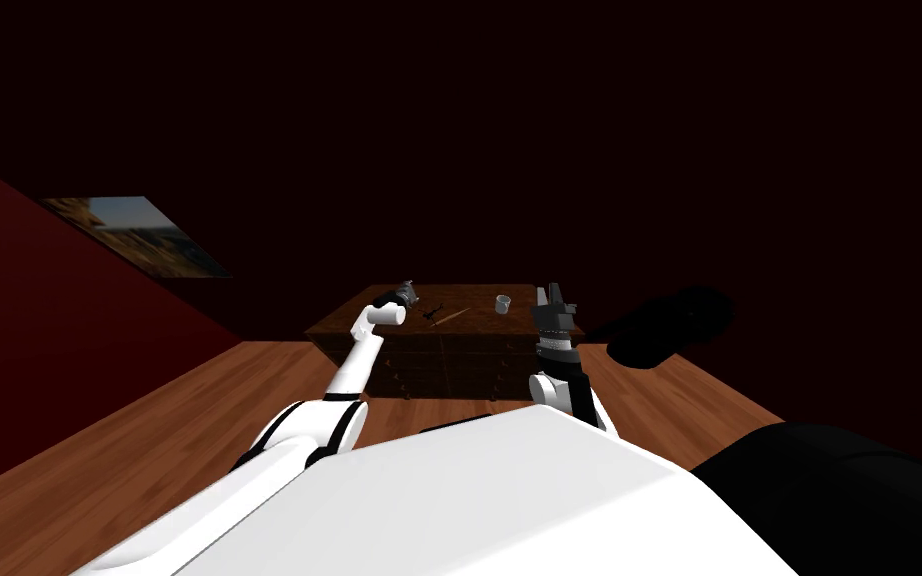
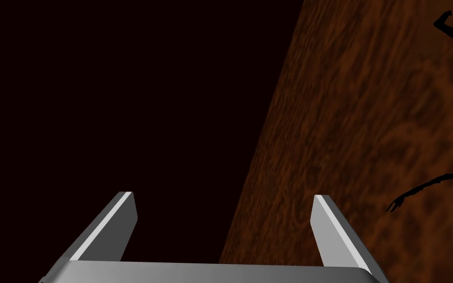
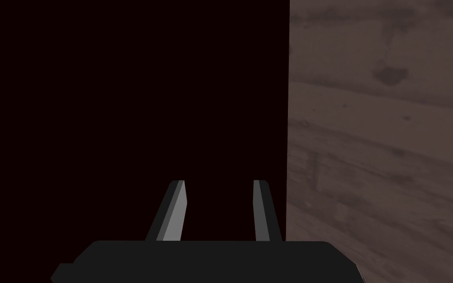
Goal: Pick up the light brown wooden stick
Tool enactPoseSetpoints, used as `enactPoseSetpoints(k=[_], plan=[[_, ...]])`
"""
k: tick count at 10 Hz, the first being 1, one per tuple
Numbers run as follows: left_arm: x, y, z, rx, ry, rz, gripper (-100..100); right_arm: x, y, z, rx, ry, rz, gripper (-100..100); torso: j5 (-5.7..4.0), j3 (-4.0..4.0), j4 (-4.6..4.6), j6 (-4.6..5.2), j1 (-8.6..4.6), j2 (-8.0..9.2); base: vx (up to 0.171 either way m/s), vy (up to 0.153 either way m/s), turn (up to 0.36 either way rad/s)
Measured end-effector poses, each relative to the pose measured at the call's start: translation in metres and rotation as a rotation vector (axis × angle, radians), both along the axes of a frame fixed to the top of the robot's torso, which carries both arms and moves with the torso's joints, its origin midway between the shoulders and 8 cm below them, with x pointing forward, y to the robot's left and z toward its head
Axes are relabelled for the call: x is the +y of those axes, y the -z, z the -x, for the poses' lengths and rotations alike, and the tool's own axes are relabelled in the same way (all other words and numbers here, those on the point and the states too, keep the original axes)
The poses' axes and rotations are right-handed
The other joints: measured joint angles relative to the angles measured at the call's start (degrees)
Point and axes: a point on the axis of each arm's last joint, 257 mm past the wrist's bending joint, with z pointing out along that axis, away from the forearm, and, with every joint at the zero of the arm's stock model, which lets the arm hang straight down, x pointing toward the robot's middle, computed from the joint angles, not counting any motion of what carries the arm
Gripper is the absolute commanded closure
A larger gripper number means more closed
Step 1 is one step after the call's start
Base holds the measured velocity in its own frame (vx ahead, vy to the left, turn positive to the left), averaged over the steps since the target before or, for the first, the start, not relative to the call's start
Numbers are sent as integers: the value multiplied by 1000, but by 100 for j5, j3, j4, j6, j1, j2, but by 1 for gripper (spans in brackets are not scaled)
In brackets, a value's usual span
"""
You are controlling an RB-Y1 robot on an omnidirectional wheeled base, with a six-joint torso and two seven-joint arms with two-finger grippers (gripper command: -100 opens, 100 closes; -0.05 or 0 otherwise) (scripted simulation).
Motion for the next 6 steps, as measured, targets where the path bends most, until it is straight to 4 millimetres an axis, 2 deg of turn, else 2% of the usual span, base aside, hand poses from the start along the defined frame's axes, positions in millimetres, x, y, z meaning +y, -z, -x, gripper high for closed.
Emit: enactPoseSetpoints(k=[6], plan=[[-20, 17, -15, 156, 2, 45, -100, 0, 0, 0, 0, 0, 0, 0, 0, -1, -1, -1, -3, -1, 4, -3, -22]])
